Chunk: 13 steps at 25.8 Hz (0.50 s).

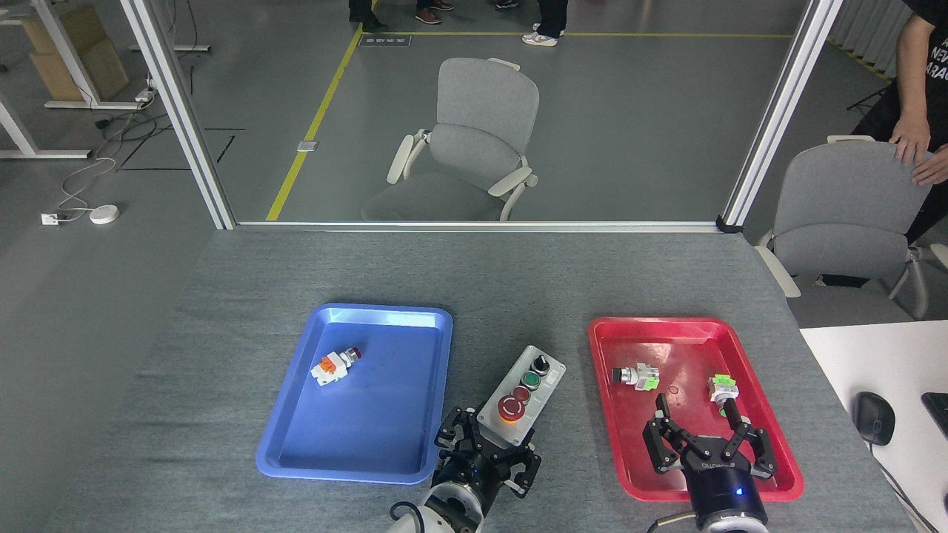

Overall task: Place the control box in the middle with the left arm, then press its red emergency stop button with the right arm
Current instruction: 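Release the control box and pull the left gripper back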

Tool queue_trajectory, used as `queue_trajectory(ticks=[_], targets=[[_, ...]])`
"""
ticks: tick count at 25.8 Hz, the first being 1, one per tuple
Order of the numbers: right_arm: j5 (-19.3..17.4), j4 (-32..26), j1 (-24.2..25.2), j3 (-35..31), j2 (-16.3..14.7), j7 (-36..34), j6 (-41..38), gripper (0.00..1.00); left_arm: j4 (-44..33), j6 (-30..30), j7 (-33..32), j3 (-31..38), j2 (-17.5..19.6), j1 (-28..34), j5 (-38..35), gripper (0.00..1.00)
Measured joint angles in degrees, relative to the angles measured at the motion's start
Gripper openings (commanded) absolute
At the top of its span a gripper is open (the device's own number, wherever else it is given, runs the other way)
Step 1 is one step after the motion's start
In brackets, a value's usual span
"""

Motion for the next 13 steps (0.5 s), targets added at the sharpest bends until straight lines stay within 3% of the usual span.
queue_trajectory(ticks=[13], targets=[[-0.07,0.01,-0.02,0.91,0.02,-0.01,-0.2,0.98,-6.63,0.58,0.1,0.22,0.13,4.48,-0.15,0.97]])
